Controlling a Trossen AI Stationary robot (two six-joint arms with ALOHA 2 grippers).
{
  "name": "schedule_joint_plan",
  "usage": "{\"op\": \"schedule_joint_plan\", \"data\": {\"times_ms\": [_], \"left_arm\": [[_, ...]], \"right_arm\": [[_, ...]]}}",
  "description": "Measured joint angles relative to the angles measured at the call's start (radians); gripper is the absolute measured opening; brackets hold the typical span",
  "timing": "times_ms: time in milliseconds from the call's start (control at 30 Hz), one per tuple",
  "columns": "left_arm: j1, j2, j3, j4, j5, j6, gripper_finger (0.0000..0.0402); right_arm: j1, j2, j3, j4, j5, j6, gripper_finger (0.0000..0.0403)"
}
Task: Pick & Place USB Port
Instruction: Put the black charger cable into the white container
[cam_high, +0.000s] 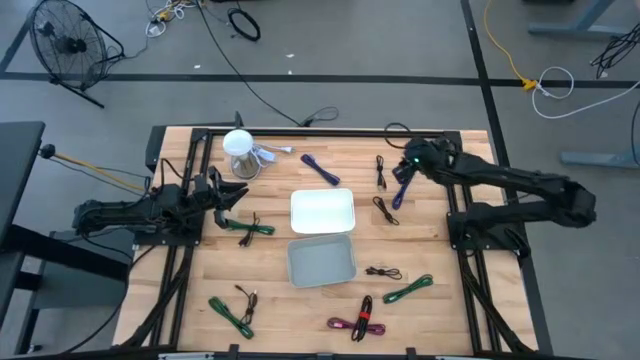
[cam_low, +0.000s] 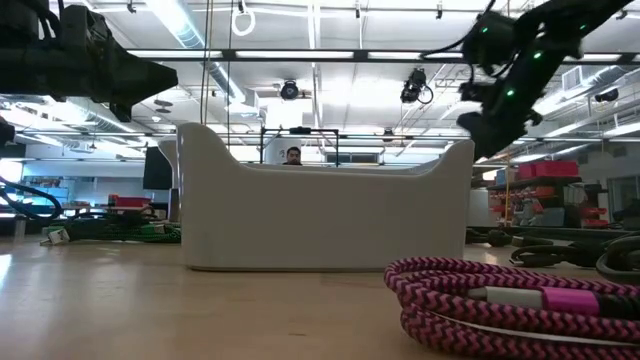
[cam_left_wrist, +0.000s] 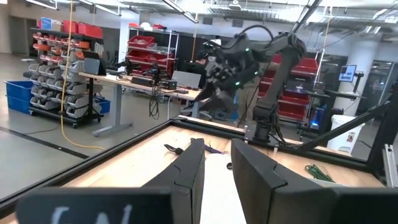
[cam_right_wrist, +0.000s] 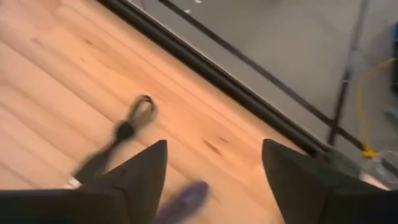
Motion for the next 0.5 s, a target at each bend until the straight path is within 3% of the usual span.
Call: {"op": "schedule_joint_plan", "data": {"times_ms": [233, 500], "left_arm": [[0.0, 0.0, 0.0, 0.0, 0.0, 0.0, 0.0083], [0.0, 0.0, 0.0, 0.0, 0.0, 0.0, 0.0083]], "right_arm": [[-0.011, 0.191, 0.0, 0.152, -0.052, -0.001, 0.031], [-0.01, 0.371, 0.0, 0.303, -0.132, 0.019, 0.032]]}}
